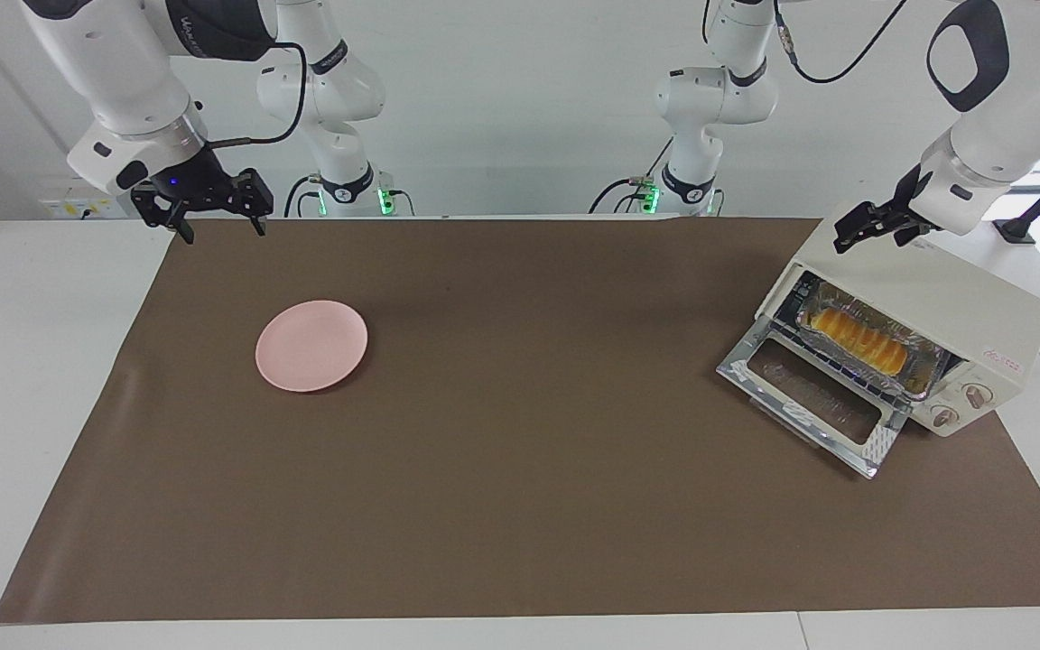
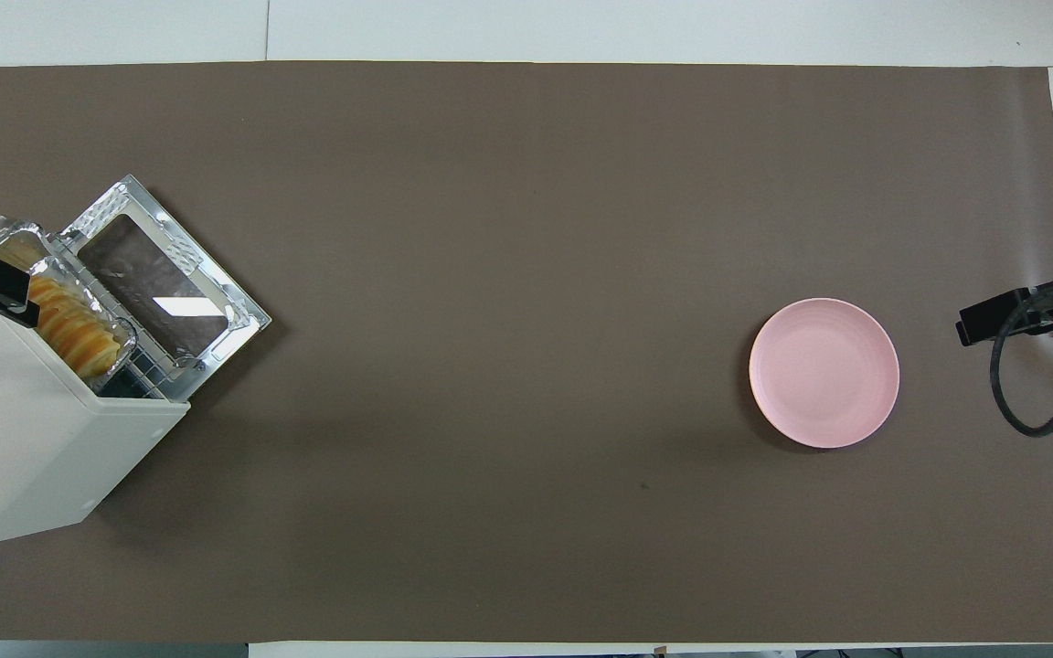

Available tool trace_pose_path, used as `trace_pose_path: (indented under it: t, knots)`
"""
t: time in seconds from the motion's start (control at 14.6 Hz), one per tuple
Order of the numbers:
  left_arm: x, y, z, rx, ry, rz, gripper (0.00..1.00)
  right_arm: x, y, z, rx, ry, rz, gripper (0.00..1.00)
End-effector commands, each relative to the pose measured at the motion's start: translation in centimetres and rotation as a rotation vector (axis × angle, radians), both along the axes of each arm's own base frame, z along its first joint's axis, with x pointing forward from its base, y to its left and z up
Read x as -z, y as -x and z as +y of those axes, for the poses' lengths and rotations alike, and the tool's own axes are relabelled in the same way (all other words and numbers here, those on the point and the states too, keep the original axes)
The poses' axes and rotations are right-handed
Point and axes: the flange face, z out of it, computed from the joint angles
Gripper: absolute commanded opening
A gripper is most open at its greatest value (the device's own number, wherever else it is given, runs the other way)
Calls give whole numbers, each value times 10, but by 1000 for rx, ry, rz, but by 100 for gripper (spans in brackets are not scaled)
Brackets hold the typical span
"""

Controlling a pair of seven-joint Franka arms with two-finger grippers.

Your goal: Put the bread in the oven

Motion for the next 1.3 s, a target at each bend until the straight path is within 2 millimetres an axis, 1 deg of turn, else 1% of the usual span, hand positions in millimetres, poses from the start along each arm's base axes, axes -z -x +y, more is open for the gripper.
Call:
trace_pose_path:
  t: [0.0, 0.27, 0.41, 0.55, 0.62, 0.68, 0.75, 0.89, 1.03, 1.09, 1.16, 1.23]
  knots:
    - [1, 29, -2, 17, 17, 5, 100, -2, 8, -2, -10, -20, 1, 100]
    - [-7, 39, 1, 13, 21, -13, 100, -2, 8, -2, -9, -20, 1, 100]
    - [-8, 33, -2, 22, 19, -48, 100, -2, 8, -2, -10, -20, 1, 100]
    - [-6, 31, -6, 29, 19, -53, 100, -2, 8, -2, -10, -20, 1, 100]
    - [-9, 31, -18, 49, 16, -50, 100, -2, 8, -3, -8, -20, 1, 100]
    - [-10, 32, -23, 61, 16, -50, 100, -2, 8, -3, -8, -20, 1, 100]
    - [-11, 31, -19, 58, 17, -56, 100, -2, 8, -2, -9, -20, 1, 100]
    - [-12, 29, -17, 94, 23, -62, 100, -2, 8, -3, -6, -20, 1, 100]
    - [-18, 25, -20, 108, 19, -84, 100, -2, 8, -5, -2, -20, 1, 100]
    - [-15, 18, -26, 118, 16, -97, 100, -2, 8, -5, -2, -20, 1, 100]
    - [-16, 17, -43, 148, 18, -106, 100, -2, 8, -5, -2, -20, 1, 100]
    - [-16, 18, -55, 164, 18, -100, 100, -2, 8, -4, -3, -20, 1, 100]
